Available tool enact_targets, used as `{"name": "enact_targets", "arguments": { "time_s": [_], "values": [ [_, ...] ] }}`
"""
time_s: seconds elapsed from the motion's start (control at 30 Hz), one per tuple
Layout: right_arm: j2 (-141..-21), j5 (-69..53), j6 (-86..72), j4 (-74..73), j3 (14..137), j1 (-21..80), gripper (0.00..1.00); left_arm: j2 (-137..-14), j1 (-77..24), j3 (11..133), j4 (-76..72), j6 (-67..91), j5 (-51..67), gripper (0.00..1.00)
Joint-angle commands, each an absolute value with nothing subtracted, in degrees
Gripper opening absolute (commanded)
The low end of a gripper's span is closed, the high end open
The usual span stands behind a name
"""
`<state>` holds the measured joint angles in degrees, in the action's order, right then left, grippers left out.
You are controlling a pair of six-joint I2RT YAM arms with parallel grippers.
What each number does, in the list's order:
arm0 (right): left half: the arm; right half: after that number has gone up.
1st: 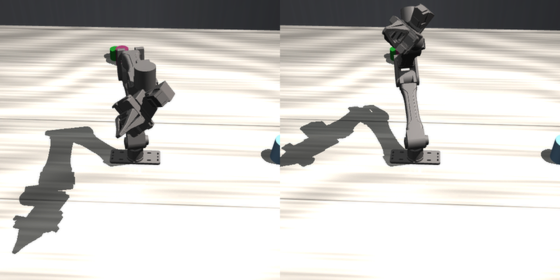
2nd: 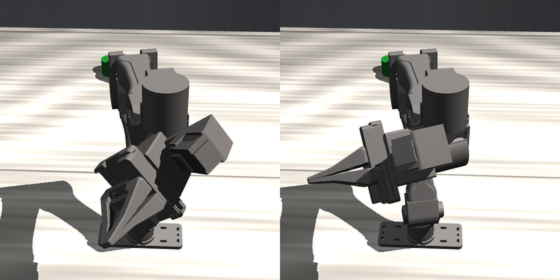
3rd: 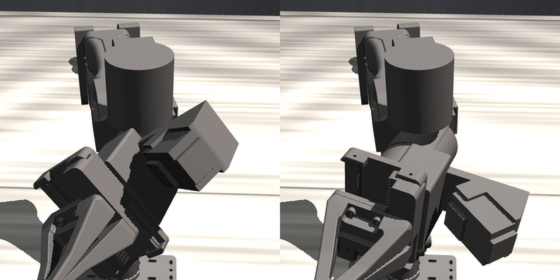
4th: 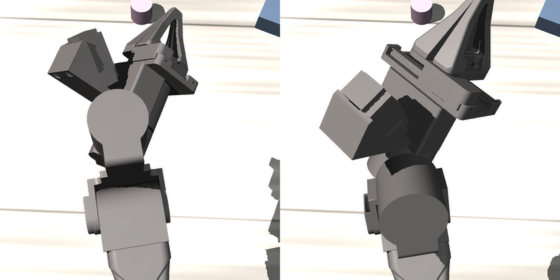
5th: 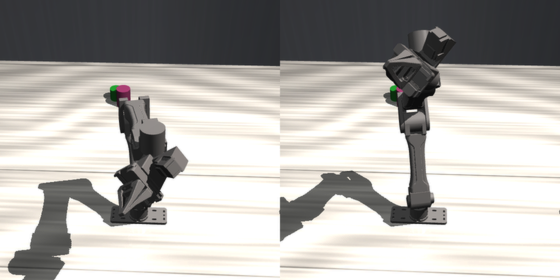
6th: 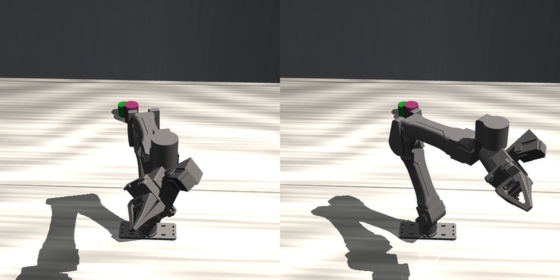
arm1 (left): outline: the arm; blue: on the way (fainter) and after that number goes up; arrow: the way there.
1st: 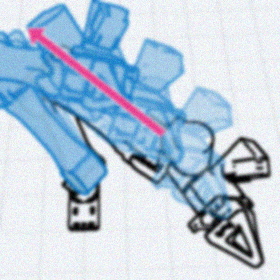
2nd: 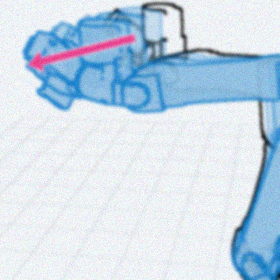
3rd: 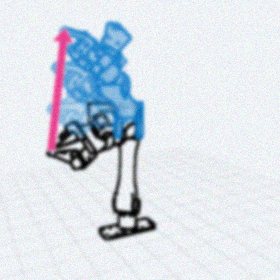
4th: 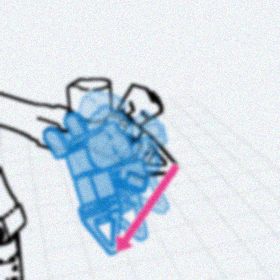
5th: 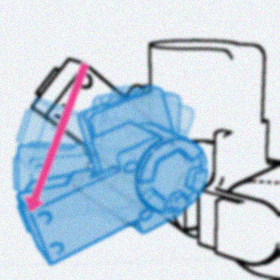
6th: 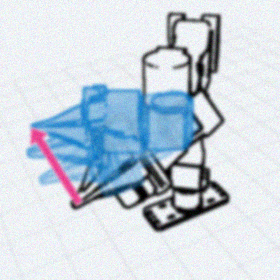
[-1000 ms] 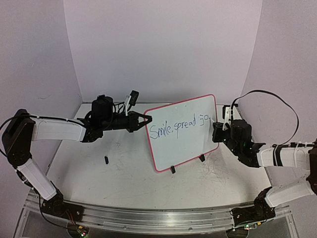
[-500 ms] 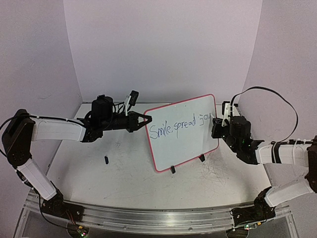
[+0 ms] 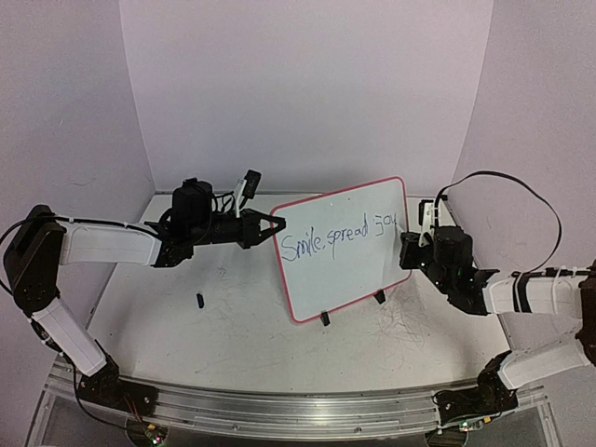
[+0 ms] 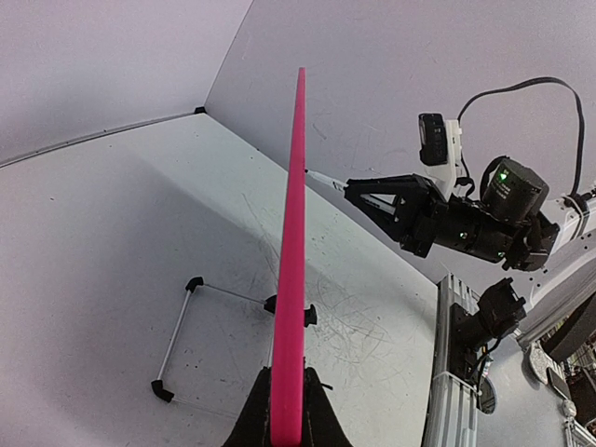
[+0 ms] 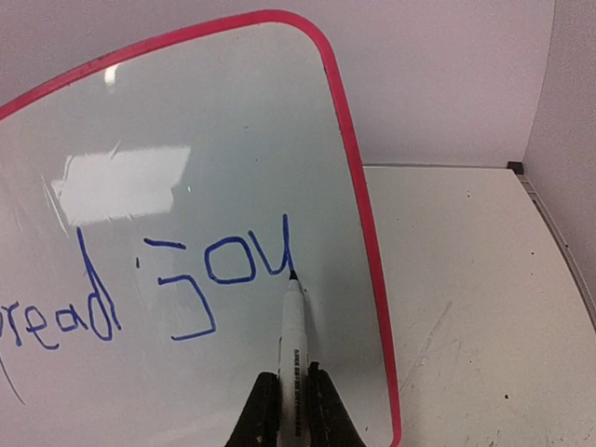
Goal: Write a sentence on the whiteboard
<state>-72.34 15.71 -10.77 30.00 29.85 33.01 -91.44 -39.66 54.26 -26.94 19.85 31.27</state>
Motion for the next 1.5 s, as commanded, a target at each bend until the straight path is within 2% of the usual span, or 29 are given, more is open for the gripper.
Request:
{"name": "enact_targets", "arguments": {
  "time_s": [0.0, 0.47, 0.97, 1.47],
  "values": [
    [-71.13, 14.19, -12.89, 28.30, 28.39, 32.87, 0.00, -90.47, -40.38, 53.94, -22.85, 15.23, 32.47, 0.00],
    [-72.94, 13.59, -12.49, 29.06, 30.77, 36.36, 0.00, -90.50, -40.43, 53.83, -22.85, 15.29, 32.44, 0.00],
    [-63.52, 17.99, -13.73, 25.95, 26.52, 34.87, 0.00, -90.38, -40.43, 53.81, -22.85, 15.20, 32.24, 0.00],
    [-67.55, 16.32, -11.44, 28.36, 30.05, 31.86, 0.00, -90.38, -40.43, 53.83, -22.77, 15.12, 32.24, 0.00]
  ]
}}
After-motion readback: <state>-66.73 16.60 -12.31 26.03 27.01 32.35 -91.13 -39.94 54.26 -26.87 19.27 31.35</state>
